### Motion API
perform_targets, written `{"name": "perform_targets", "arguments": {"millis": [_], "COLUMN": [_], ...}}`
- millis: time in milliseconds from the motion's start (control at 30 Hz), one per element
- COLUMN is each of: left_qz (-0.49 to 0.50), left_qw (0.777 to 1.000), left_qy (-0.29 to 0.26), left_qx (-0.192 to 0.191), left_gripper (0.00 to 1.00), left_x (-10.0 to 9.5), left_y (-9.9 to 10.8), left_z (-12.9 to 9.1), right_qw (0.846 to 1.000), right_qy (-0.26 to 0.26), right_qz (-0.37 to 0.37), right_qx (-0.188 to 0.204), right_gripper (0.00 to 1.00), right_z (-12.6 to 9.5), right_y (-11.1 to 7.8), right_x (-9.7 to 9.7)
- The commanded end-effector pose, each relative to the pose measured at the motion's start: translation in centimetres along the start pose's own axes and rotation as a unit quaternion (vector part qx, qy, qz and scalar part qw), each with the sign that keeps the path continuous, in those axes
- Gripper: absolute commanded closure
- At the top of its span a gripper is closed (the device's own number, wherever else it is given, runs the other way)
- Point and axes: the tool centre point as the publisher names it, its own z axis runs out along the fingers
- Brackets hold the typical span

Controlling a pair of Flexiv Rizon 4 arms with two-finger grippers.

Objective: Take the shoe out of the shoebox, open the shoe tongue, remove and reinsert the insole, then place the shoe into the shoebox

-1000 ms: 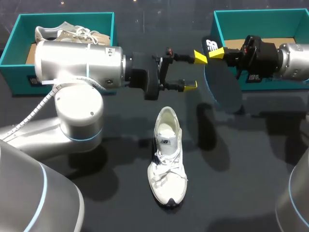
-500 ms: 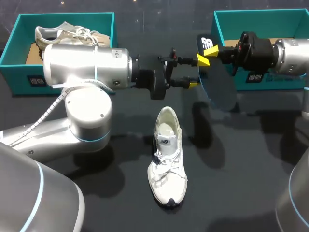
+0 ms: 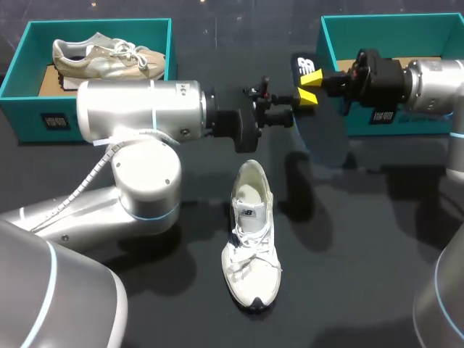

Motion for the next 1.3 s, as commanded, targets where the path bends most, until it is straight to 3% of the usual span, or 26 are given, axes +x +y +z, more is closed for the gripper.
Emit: {"name": "perform_targets", "arguments": {"millis": [33, 167, 267, 600, 667, 767, 900, 1267, 1300], "left_qz": [0.0, -0.001, 0.0, -0.001, -0.001, -0.002, -0.001, 0.005, 0.005], "left_qw": [1.0, 1.0, 1.0, 1.0, 1.0, 1.0, 1.0, 1.0, 1.0], "left_qy": [0.0, 0.004, 0.004, 0.004, 0.009, 0.012, 0.015, 0.006, 0.005], "left_qx": [-0.007, -0.008, -0.007, -0.005, -0.005, -0.004, -0.003, -0.003, -0.003], "left_gripper": [0.68, 0.68, 0.75, 0.75, 0.79, 0.94, 1.0, 1.0, 1.0], "left_x": [0.2, 0.4, 0.4, 0.6, 0.8, 1.0, 1.1, 0.6, 0.6], "left_y": [0.1, 0.1, 0.0, -0.2, 0.0, 0.0, 0.0, -0.4, -0.4], "left_z": [0.2, 0.1, 0.0, -0.9, -1.0, -1.0, -0.7, -0.9, -1.1], "right_qw": [1.0, 1.0, 1.0, 1.0, 1.0, 1.0, 1.0, 1.0, 1.0], "right_qy": [0.0, 0.003, 0.004, 0.002, 0.001, 0.0, 0.001, 0.009, 0.011], "right_qz": [-0.001, -0.004, -0.003, -0.002, -0.004, -0.006, -0.003, 0.003, 0.004], "right_qx": [0.002, 0.0, 0.001, 0.003, 0.003, 0.003, 0.006, 0.012, 0.011], "right_gripper": [1.0, 1.0, 1.0, 1.0, 1.0, 1.0, 1.0, 1.0, 0.8], "right_z": [0.4, 0.6, 0.7, 0.7, 0.6, 0.7, 0.8, 1.0, 0.9], "right_y": [0.1, -0.2, -0.3, -0.3, -0.2, -0.2, -0.2, -0.2, -0.2], "right_x": [-0.2, -0.4, -0.4, -0.2, -0.1, 0.0, -0.1, -0.3, -0.3]}}
